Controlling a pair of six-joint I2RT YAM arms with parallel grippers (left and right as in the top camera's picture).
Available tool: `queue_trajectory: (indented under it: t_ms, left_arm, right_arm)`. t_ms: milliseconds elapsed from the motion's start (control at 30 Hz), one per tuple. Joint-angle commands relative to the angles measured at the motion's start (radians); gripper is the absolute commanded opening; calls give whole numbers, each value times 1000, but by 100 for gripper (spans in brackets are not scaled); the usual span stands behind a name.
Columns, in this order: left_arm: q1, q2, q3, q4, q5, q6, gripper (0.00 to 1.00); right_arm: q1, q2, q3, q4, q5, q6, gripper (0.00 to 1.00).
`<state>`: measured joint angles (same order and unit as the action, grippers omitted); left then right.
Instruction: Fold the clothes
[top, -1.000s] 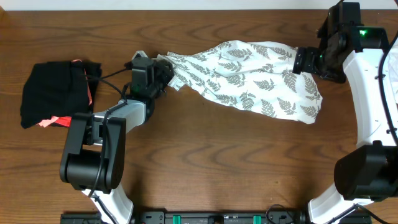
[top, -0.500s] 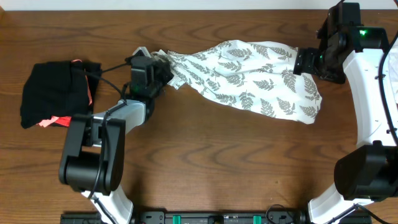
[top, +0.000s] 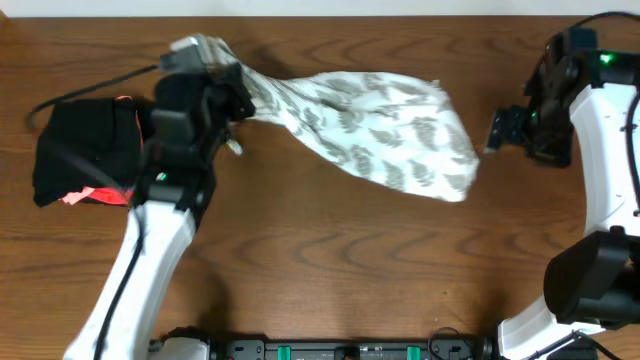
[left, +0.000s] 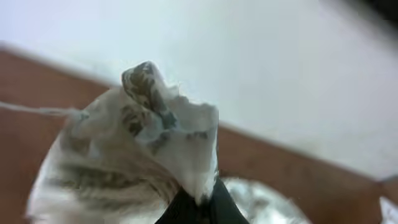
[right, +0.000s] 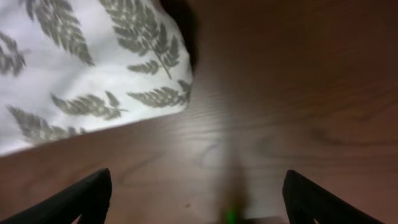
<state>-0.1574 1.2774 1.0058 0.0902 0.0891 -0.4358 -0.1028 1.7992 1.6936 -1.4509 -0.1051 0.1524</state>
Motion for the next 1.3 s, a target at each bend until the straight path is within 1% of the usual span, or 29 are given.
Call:
queue_trajectory:
  t_ms: [0, 100, 167, 233, 300, 367, 467, 633, 700, 767, 867, 1000, 1267]
  left_arm:
    - [6, -38, 14, -4, -79, 67, 6]
    - [6, -43, 14, -4, -79, 69, 6]
    - [6, -43, 14, -3, -79, 69, 6]
    - [6, -43, 14, 0, -79, 69, 6]
    - [6, -43, 14, 5, -79, 69, 6]
    - [6, -43, 15, 8, -79, 69, 6]
    - [6, -43, 16, 8, -79, 69, 6]
    - [6, -43, 32, 8, -79, 69, 6]
    - [6, -43, 40, 8, -80, 69, 6]
    - [10, -43, 48, 8, -91, 69, 6]
    - [26, -43, 67, 8, -129, 69, 6]
    - [52, -43, 100, 8, -128, 69, 6]
    - [53, -43, 111, 7, -128, 69, 6]
  right_arm:
    - [56, -18, -73, 6, -196, -169, 86]
    - [129, -18, -153, 31, -283, -288, 85]
    - [196, -18, -210, 58, -281, -306, 85]
    - [272, -18, -270, 105, -225, -294, 84]
    - [353, -18, -325, 182, -101, -222, 84]
    - [438, -18, -378, 291, 72, -114, 85]
    - [541, -18, -435, 450, 253, -43, 85]
    - [701, -18, -523, 723, 450, -68, 85]
    - [758, -18, -562, 830, 527, -83, 87]
    - [801, -18, -589, 896, 551, -94, 88]
    - [846, -18, -621, 927, 550, -93, 89]
    - [890, -18, -640, 927, 550, -85, 89]
    - [996, -23, -640, 949, 557, -68, 91]
